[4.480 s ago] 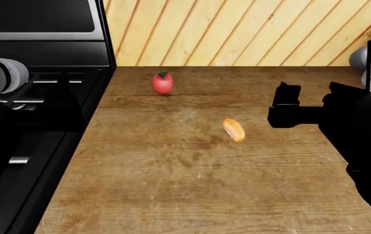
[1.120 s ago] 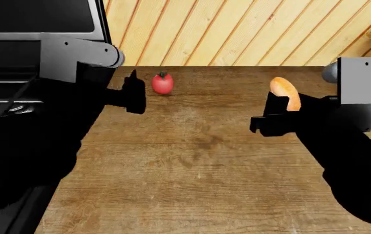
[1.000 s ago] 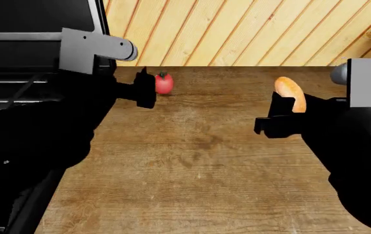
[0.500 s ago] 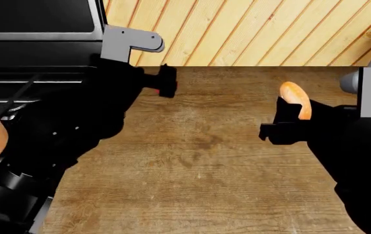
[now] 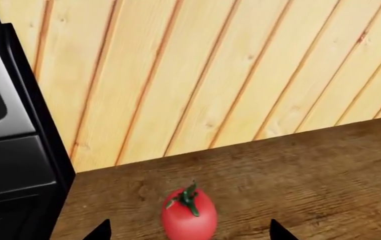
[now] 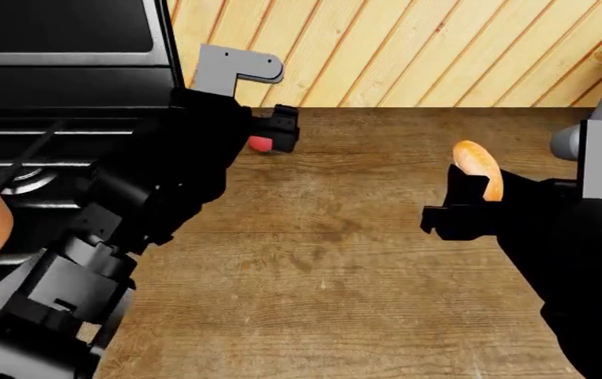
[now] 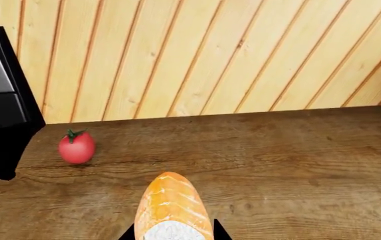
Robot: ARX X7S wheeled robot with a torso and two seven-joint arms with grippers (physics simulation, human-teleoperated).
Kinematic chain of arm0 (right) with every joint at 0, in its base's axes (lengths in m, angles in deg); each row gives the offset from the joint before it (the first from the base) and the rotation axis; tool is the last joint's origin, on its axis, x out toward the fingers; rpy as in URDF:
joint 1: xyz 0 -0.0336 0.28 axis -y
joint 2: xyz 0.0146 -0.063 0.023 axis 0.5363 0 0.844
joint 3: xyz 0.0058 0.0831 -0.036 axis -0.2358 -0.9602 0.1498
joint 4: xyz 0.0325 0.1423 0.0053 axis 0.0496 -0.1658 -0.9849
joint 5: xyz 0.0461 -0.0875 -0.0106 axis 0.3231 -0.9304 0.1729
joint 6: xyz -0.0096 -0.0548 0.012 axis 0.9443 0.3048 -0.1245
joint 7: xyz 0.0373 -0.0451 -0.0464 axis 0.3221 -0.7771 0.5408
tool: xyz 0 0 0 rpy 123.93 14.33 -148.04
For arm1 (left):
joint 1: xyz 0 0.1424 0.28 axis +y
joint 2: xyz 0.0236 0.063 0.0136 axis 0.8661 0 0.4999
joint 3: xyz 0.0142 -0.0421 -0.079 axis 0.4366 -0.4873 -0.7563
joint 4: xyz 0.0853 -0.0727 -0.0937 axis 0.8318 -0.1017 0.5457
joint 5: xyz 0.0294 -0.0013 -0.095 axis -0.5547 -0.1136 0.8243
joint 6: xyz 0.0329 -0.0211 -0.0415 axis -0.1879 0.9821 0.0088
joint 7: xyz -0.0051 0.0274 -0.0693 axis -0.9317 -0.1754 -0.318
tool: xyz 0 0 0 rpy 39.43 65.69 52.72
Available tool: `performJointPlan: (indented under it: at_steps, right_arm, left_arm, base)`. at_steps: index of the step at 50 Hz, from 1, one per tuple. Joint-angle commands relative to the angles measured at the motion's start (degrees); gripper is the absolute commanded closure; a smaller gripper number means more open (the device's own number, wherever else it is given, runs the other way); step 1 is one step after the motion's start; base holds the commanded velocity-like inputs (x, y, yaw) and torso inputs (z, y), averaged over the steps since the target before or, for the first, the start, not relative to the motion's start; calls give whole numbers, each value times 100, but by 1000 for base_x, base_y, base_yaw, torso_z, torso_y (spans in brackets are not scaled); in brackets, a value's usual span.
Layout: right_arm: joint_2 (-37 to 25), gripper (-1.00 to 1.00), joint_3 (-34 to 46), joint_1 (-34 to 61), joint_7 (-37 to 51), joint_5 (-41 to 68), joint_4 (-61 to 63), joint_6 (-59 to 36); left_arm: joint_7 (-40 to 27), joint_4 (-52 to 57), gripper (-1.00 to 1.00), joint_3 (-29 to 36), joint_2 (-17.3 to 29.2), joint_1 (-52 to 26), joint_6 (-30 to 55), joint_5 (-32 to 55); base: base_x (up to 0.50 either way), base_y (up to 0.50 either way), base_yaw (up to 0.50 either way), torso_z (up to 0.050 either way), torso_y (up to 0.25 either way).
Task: Place both pans onto different burners. Then place the tomato and the sushi on different pans.
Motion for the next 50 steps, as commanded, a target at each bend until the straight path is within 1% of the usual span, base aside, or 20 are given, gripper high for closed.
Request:
performJointPlan:
  at_steps: [1, 9, 12, 14, 23, 26, 30, 36, 42, 50]
  right_arm:
    - [3, 100, -33, -83, -111, -107, -43, 22]
    - [-7, 100, -46, -152, -150, -146, -54, 57]
    - [-19, 100, -62, -194, -167, -162, -56, 78]
    - [-30, 100, -74, -211, -166, -157, -45, 89]
    - [-66, 100, -117, -316, -195, -167, -5, 142]
    - [-79, 100, -128, -339, -197, -167, -1, 154]
    - [-84, 100, -141, -388, -208, -179, 13, 178]
    - [-96, 100, -162, -452, -234, -205, 11, 212]
    - [-74, 100, -156, -502, -287, -261, -44, 239]
    - [-60, 100, -144, -492, -312, -270, -75, 244]
  left_arm:
    - [492, -1484, -100, 177, -504, -371, -602, -397]
    - [970, -3087, -100, 310, -1049, -794, -1307, -703]
    - [1083, -3535, -100, 496, -1186, -911, -1542, -594]
    - [1039, -3657, -100, 899, -1190, -977, -1668, -199]
    - [806, -4073, -100, 3110, -1192, -1195, -2258, 1904]
    - [770, -4159, -100, 3636, -1192, -1228, -2389, 2406]
    - [727, -4275, -100, 4125, -1192, -1260, -2487, 2888]
    - [694, -4374, -100, 4537, -1193, -1264, -2549, 3286]
    - [742, -4404, -100, 4684, -1193, -1298, -2708, 3532]
    - [802, -4397, -100, 4801, -1193, -1328, -2736, 3640]
  base:
    - [0, 0, 0, 0, 0]
    - [0, 0, 0, 0, 0]
    - [0, 0, 0, 0, 0]
    - [0, 0, 0, 0, 0]
    - [0, 0, 0, 0, 0]
    - [0, 0, 0, 0, 0]
    - [0, 0, 0, 0, 0]
    - [0, 0, 0, 0, 0]
    - [0, 0, 0, 0, 0]
    - [0, 0, 0, 0, 0]
